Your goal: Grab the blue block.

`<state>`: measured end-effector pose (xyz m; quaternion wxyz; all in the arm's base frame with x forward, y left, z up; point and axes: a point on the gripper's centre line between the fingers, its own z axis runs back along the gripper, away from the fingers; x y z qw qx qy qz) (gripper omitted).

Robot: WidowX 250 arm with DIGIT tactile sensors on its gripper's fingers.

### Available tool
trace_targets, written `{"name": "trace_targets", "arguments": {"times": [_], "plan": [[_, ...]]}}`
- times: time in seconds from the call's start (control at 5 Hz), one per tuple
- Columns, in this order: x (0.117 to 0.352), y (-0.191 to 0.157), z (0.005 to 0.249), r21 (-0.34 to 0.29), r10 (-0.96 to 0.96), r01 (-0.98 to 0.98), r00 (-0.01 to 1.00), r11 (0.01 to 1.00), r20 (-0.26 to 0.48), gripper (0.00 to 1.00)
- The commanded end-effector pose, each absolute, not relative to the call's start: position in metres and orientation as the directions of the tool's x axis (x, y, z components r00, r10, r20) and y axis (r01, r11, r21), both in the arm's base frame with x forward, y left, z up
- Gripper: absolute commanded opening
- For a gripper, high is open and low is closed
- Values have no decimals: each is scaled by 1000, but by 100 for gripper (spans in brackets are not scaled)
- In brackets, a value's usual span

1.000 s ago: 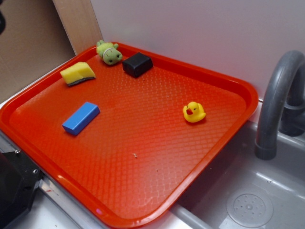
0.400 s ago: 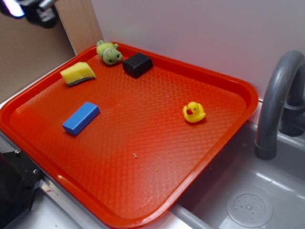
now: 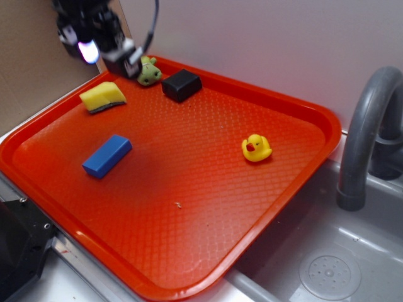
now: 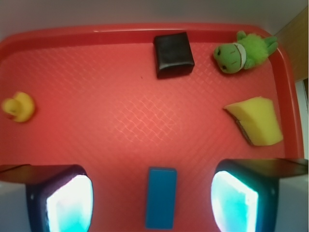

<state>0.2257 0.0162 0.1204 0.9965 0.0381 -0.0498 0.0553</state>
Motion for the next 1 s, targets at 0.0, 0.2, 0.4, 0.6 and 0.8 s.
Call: {"name": "trace_targets", "arguments": {"times": [0.0, 0.2, 0.4, 0.6, 0.8], "plan": [[196, 14, 91, 131, 58, -68, 996, 989, 73, 100], [192, 21, 73, 152, 71, -75, 997, 986, 30, 100], [202, 32, 46, 176, 97, -96, 995, 980, 3, 100], [207, 40, 32, 154, 109, -104, 994, 983, -24, 100], [202, 46, 18, 120, 109, -102, 992, 988, -60, 100]]}}
